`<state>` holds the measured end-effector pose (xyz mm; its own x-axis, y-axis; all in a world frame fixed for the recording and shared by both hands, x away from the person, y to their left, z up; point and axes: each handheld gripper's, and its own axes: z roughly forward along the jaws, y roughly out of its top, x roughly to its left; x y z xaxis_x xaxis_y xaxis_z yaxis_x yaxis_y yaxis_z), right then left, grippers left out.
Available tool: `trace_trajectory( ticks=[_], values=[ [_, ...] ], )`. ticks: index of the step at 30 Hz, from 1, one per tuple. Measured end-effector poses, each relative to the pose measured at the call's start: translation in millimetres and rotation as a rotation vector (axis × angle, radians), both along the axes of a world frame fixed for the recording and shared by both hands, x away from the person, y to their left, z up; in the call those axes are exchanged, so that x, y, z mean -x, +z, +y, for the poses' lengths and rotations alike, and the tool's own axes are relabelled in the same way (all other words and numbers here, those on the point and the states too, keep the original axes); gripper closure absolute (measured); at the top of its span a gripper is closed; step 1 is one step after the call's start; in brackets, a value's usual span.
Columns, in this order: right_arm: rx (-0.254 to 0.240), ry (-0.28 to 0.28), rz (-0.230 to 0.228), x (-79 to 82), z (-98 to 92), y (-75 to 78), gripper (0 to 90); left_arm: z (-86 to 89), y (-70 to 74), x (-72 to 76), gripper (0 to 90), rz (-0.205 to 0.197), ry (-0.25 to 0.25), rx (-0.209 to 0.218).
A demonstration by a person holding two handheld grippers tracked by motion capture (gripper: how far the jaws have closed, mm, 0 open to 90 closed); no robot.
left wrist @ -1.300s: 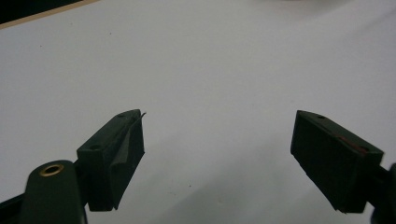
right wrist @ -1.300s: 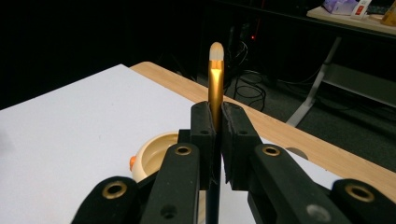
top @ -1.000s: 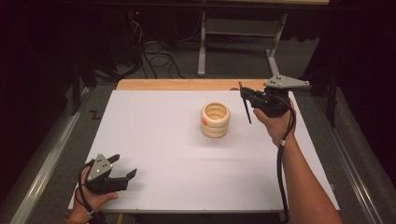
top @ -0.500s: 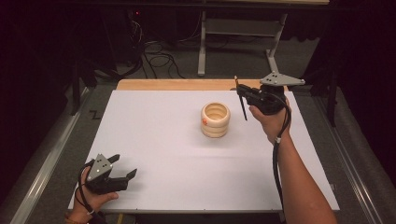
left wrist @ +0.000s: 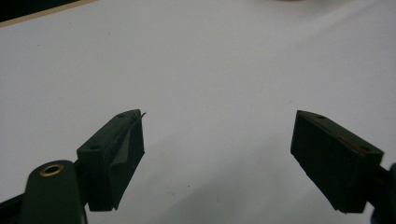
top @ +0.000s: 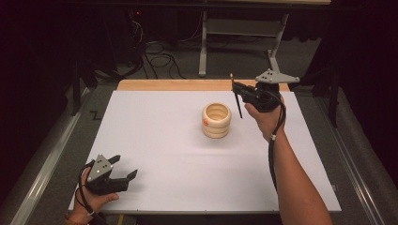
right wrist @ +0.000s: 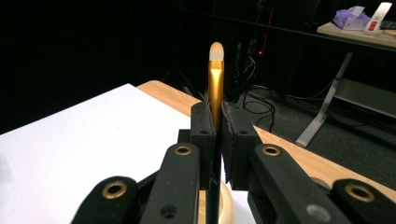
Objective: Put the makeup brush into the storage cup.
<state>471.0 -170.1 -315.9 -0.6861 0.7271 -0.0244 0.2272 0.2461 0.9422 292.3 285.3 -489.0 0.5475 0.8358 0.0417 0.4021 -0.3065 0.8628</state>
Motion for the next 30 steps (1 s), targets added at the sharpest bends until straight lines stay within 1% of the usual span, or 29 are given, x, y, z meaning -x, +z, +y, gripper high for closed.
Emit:
trace_trajectory(
  ticks=[4, 5, 7, 10, 12, 14, 16, 19, 26, 28, 30],
  values=[
    [-0.018, -0.012, -0.006, -3.8, 2.3, -0.4, 85.0, 0.2, 0.1, 0.2, 18.3, 0.0, 0.001, 0.002],
    [-0.028, -0.011, 0.001, -4.6, 2.8, -0.7, 85.0, 0.3, 0.3, 0.2, 18.4, -0.002, 0.0, 0.001],
    [-0.026, -0.01, -0.004, -6.6, 3.4, -1.1, 85.0, 0.3, 0.2, 0.3, 18.3, -0.001, 0.001, 0.0],
    [-0.036, -0.012, -0.003, -9.8, 5.0, -2.8, 85.0, 0.4, 0.1, 0.3, 18.3, -0.001, -0.001, 0.001],
    [-0.055, -0.005, 0.005, -12.5, 4.9, -4.6, 85.0, 0.3, 0.1, 0.3, 18.3, -0.001, -0.002, 0.0],
    [-0.065, -0.004, 0.005, -14.0, 4.8, -5.5, 85.0, 0.2, 0.1, 0.2, 18.4, -0.001, -0.002, -0.001],
    [-0.079, -0.011, 0.006, -17.5, 5.8, -8.0, 85.0, 0.2, 0.2, 0.3, 18.3, -0.001, -0.002, -0.001],
    [-0.081, -0.012, 0.005, -19.6, 6.9, -9.4, 85.0, 0.6, 0.2, 0.6, 18.3, -0.003, -0.001, 0.001],
    [-0.106, 0.006, 0.005, -24.8, 12.4, -12.4, 85.0, 0.7, 0.5, 0.7, 18.3, -0.006, -0.002, -0.001],
    [-0.107, 0.015, 0.003, -27.9, 17.7, -14.3, 85.0, 0.9, 0.6, 0.9, 18.3, -0.007, -0.003, -0.001],
    [-0.105, 0.016, 0.011, -28.8, 22.9, -15.5, 85.0, 0.8, 0.5, 1.1, 18.3, -0.009, -0.002, 0.001]
  ],
)
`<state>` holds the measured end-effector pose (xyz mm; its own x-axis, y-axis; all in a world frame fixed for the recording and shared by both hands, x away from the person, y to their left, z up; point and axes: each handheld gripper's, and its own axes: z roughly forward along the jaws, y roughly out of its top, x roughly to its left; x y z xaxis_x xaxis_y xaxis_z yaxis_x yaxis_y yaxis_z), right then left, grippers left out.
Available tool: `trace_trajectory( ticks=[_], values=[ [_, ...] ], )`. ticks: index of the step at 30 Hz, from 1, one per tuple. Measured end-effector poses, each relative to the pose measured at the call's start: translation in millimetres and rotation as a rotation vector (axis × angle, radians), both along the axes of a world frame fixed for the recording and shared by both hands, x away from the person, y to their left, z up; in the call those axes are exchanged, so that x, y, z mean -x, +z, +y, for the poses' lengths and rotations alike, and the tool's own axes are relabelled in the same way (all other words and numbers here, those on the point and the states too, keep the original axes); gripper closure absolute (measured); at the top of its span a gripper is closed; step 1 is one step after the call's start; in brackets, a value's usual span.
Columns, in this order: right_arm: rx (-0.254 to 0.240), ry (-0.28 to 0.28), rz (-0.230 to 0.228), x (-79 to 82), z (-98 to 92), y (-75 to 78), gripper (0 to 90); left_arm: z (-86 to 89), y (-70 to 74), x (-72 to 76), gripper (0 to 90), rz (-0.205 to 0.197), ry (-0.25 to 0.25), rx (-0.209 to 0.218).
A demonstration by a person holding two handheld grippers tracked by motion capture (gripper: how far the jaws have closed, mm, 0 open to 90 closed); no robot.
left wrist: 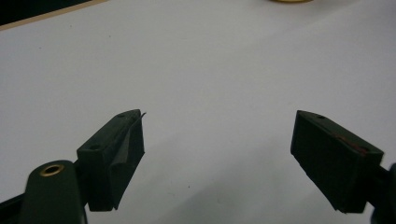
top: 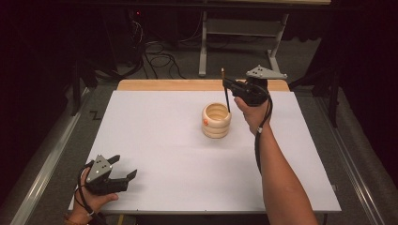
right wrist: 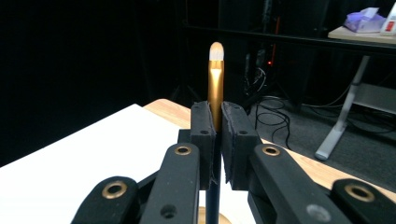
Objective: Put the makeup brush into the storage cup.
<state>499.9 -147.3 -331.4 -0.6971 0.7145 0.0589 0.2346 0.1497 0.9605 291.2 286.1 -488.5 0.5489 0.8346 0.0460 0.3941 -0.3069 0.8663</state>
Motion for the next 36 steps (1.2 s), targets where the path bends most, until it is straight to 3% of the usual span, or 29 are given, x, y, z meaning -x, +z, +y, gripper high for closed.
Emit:
trace_trajectory(
  ticks=[11, 25, 36],
  values=[
    [-0.007, 0.01, 0.004, -8.1, 18.1, -3.7, 84.9, 1.1, 0.1, 0.3, 18.3, 0.0, -0.002, 0.001],
    [-0.024, -0.009, 0.046, -19.8, 24.3, -25.9, 85.0, 0.9, -0.2, 0.8, 18.1, -0.002, 0.0, 0.007],
    [-0.006, -0.007, 0.067, -22.8, 25.0, -44.4, 84.9, 1.8, -0.8, 1.1, 18.0, 0.001, -0.001, 0.012]
  ],
)
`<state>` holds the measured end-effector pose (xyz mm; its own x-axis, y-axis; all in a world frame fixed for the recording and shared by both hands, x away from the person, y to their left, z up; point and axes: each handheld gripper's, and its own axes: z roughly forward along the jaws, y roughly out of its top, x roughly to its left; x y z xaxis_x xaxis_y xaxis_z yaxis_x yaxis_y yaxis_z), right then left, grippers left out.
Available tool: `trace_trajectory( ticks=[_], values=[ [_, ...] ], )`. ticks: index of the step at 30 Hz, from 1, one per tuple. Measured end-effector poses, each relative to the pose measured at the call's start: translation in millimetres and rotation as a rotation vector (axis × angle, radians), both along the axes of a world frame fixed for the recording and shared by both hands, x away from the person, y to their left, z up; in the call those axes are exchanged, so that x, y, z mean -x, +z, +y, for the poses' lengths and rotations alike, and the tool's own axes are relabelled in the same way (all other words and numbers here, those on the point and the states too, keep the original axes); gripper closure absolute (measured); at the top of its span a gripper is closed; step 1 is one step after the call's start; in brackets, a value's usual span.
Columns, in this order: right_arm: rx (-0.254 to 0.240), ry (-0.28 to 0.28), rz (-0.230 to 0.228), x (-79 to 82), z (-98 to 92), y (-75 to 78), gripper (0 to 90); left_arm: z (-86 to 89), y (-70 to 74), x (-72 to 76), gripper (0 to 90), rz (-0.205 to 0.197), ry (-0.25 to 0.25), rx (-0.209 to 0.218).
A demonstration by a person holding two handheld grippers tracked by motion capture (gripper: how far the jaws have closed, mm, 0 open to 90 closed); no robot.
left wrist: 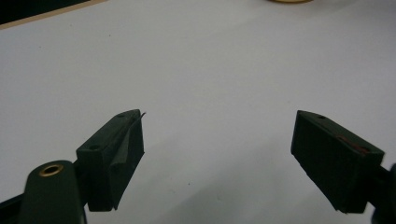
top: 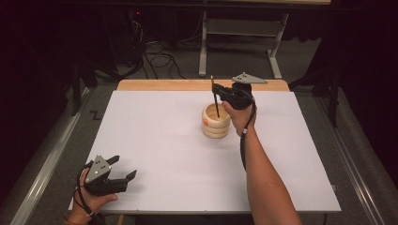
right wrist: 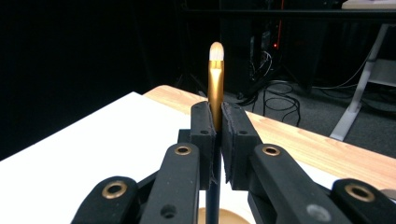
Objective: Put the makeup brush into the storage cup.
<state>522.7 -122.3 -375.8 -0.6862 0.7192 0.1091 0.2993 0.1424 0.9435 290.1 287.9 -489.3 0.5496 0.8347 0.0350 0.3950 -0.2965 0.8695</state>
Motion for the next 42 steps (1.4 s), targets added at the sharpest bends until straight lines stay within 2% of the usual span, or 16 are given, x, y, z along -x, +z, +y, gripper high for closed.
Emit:
trace_trajectory(
  ticks=[8, 27, 42],
  values=[
    [0.017, -0.001, 0.019, 1.2, -1.7, -12.5, 84.9, 0.3, 0.0, 0.3, 17.8, 0.002, 0.001, -0.005],
    [0.037, 0.008, 0.032, 5.2, -7.9, -26.7, 84.9, 0.1, -0.5, -0.2, 17.6, 0.007, 0.001, -0.005],
    [0.031, 0.009, 0.03, 8.0, -12.0, -27.6, 84.9, -0.1, -0.6, -0.2, 17.6, 0.009, 0.001, -0.007]
  ],
)
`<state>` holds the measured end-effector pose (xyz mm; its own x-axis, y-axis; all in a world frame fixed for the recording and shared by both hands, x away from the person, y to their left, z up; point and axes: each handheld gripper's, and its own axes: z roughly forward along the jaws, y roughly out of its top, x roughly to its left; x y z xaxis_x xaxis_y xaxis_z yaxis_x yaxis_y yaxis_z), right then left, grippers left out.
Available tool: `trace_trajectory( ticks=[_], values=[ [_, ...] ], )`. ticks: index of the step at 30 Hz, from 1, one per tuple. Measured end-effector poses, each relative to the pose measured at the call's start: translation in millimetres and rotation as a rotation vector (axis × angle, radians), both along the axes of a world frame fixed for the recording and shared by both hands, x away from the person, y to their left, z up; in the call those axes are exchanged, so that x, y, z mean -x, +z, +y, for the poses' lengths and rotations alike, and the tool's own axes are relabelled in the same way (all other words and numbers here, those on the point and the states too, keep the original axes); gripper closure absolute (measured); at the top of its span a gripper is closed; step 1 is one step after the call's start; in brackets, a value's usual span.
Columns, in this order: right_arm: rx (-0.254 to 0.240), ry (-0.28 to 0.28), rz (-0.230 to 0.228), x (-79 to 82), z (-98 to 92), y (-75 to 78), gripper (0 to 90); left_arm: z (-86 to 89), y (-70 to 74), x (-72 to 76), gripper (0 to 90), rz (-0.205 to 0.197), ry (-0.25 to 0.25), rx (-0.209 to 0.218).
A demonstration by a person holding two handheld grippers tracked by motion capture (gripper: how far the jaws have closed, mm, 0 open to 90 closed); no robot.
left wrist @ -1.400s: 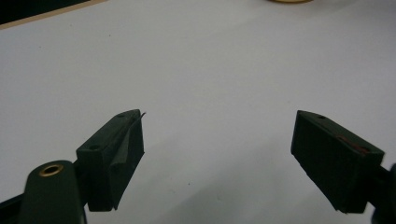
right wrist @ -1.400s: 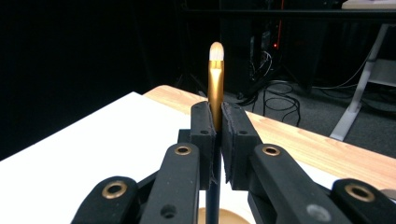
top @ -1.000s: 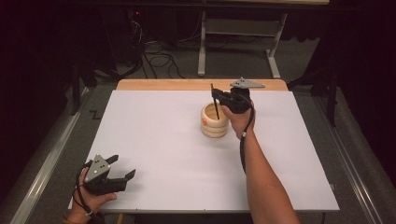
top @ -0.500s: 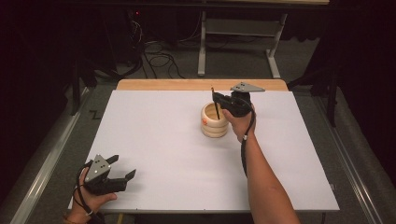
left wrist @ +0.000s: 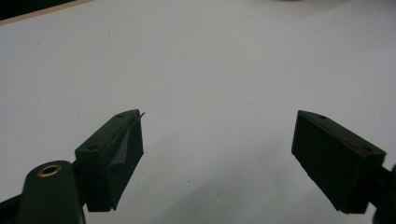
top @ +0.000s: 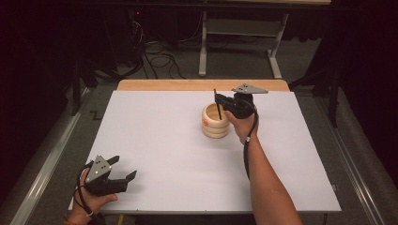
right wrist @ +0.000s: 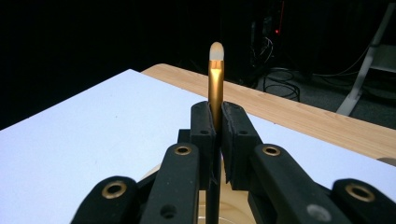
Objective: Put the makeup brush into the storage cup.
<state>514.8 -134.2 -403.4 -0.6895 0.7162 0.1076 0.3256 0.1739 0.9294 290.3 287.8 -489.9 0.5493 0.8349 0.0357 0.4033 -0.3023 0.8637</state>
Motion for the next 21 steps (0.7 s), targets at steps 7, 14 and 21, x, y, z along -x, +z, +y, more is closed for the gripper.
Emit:
trace_trajectory(
  ticks=[7, 14, 21],
  values=[
    [-0.004, -0.008, -0.003, 0.9, -2.7, 0.4, 84.7, 0.0, -0.1, -0.2, 17.6, 0.002, -0.001, 0.001],
    [0.001, -0.005, -0.009, 2.5, -3.8, 2.5, 84.7, -0.1, -0.1, -0.2, 17.6, 0.002, 0.0, -0.001],
    [-0.01, 0.004, -0.008, 3.4, -4.6, 3.4, 81.3, -0.1, -0.1, -0.2, 17.6, 0.003, 0.0, 0.001]
  ],
)
